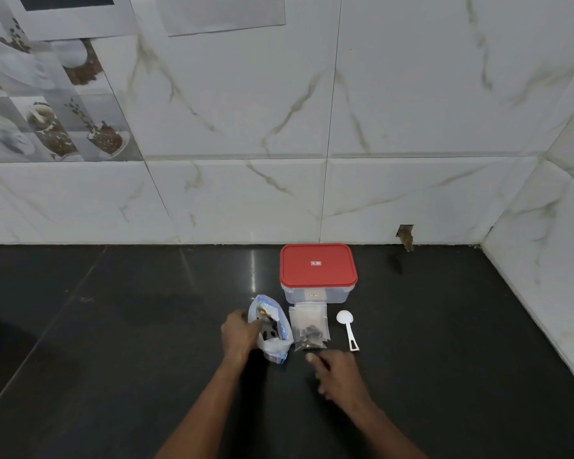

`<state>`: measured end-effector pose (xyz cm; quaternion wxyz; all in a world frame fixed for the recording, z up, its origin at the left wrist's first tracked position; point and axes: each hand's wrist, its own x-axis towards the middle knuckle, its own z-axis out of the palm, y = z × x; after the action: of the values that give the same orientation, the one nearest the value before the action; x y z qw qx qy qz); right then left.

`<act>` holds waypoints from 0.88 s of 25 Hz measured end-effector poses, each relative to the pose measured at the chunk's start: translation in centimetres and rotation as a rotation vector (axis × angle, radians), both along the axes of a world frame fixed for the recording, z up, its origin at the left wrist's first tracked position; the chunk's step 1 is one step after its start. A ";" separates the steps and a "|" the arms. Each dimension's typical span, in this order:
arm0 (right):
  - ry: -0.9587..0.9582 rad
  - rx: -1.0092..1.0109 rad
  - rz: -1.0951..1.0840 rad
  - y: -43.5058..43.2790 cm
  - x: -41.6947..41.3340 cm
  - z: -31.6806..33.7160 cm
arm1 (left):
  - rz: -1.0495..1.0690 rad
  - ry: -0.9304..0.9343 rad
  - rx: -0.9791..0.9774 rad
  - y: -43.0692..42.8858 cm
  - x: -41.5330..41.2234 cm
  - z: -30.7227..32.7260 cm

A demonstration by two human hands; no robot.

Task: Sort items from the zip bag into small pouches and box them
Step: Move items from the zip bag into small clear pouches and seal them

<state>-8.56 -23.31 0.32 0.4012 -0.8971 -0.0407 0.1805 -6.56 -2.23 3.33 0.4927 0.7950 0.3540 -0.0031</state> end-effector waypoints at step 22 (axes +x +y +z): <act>0.535 0.612 -0.514 1.1 2.9 7.6 | -0.015 -0.210 -0.373 -3.2 -3.1 3.8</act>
<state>-5.68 -22.16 7.88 0.6747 -0.6410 0.2359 0.2798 -9.62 -5.41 7.10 0.6654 0.6885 0.2882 0.0108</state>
